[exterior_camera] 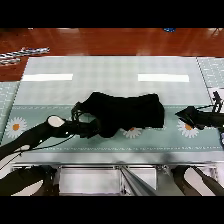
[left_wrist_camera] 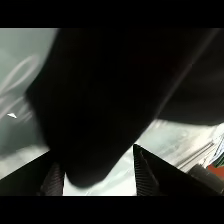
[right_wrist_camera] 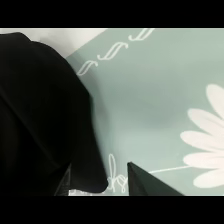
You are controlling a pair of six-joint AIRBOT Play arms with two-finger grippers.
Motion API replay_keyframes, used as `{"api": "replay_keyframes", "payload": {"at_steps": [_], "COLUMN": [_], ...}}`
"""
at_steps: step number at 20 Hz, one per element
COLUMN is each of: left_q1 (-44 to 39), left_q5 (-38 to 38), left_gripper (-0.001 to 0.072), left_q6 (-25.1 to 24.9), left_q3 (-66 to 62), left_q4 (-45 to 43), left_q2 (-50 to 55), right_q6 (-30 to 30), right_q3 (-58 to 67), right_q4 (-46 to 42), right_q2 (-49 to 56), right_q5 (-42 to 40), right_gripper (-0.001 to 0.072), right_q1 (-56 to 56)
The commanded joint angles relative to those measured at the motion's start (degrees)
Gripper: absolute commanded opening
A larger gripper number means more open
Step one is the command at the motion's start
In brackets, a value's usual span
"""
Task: Fold the shirts.
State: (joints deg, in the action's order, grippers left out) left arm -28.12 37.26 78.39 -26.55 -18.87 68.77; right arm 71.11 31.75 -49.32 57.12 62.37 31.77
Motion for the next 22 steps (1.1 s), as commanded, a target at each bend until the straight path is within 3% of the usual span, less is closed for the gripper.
{"api": "replay_keyframes", "payload": {"at_steps": [1,4,10,16,19,22], "left_q1": [-0.61,1.77,3.80,3.80,5.79,16.37], "left_q5": [-0.42,4.87,7.02,8.46,9.53,20.74], "left_gripper": [0.0024,0.0019,0.0019,0.0019,0.0019,0.0019], "left_q6": [-4.52,-9.05,-9.40,-9.40,-9.42,-11.87], "left_q3": [-6.69,-10.14,-10.34,-10.34,-10.51,-13.90], "left_q4": [1.33,1.25,0.42,0.42,0.42,0.46], "left_q2": [6.25,7.76,7.54,7.54,7.32,3.23], "right_q6": [0.61,2.99,3.72,3.58,0.02,-0.37], "right_q3": [-0.11,-1.99,-3.23,2.97,10.97,23.41], "right_q4": [-2.16,-2.69,-0.24,10.88,11.47,9.60], "right_q2": [-0.02,0.09,9.03,18.43,22.10,20.17], "right_q5": [2.78,4.22,1.46,-8.13,-5.44,2.36], "right_gripper": [0.0406,0.0406,0.0406,0.0398,0.0030,0.0030], "right_q1": [-0.11,-0.11,-8.96,-19.21,-23.56,-22.49]}}
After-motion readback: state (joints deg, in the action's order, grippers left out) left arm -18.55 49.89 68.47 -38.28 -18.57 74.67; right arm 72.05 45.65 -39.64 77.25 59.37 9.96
